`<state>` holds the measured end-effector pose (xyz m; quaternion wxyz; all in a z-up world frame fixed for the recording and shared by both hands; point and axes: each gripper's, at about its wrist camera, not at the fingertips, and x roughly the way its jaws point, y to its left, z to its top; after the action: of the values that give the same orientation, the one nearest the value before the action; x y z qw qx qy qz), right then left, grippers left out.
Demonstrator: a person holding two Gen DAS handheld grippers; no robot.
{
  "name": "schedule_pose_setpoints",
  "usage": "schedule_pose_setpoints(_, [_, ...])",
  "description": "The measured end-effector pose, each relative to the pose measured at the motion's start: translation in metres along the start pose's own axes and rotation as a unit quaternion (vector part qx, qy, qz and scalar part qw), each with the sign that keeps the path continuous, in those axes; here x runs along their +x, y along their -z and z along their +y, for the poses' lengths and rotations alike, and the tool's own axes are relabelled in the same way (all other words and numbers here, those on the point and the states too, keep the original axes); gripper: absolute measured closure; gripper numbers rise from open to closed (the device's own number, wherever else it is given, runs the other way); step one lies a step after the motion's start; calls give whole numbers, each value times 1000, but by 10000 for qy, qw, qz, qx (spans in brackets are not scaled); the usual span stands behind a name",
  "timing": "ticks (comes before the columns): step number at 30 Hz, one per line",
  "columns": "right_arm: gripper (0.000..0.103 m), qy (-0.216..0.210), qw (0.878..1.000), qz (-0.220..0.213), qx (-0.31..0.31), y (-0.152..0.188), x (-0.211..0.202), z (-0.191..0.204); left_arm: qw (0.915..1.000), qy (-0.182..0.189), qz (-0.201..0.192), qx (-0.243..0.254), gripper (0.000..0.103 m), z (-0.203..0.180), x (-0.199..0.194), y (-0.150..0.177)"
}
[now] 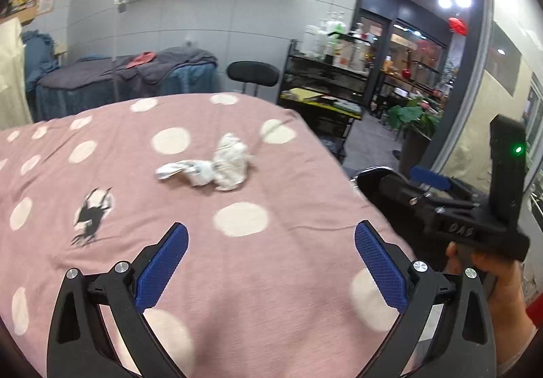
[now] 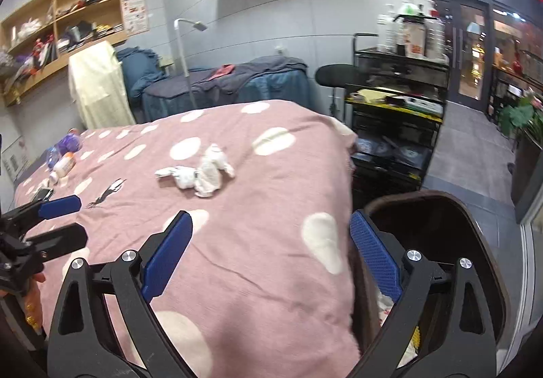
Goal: Collect trash
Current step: 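Move both tools back over the white tissues on the table, then grasp the white tissue with the right tool while the left tool grasps the striped white cloth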
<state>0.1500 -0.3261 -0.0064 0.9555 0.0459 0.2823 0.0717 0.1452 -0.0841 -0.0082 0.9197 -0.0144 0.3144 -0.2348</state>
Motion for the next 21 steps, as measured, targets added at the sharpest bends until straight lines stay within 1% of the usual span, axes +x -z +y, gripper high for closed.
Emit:
schedule_pose_setpoints(2, [10, -24, 9999, 70, -144, -5, 6, 11, 9998, -118, 81, -126, 6, 18, 1, 4])
schedule_pose_setpoints(4, [10, -105, 9993, 187, -296, -11, 15, 22, 9995, -156, 155, -228, 6, 35, 2, 9])
schedule_pose_setpoints(8, [10, -199, 9973, 443, -554, -19, 36, 43, 9985, -359, 366, -171, 6, 60, 8, 14])
schedule_pose_setpoints(10, [10, -241, 9958, 622, -628, -24, 53, 51, 9986, -332, 374, -145, 6, 69, 10, 12])
schedule_pose_setpoints(13, [10, -461, 9931, 927, -543, -33, 80, 56, 9982, -395, 445, -76, 6, 80, 17, 7])
schedule_pose_setpoints(15, [10, -518, 9913, 1126, -436, -40, 100, 59, 9979, -422, 481, 38, 6, 83, 24, 2])
schedule_pose_setpoints(19, [10, -690, 9863, 1460, -336, -54, 138, 66, 9973, -364, 619, 165, 6, 88, 39, -6])
schedule_pose_setpoints(21, [12, -683, 9841, 1610, -313, -59, 158, 69, 9965, -306, 739, 252, 6, 89, 47, -8])
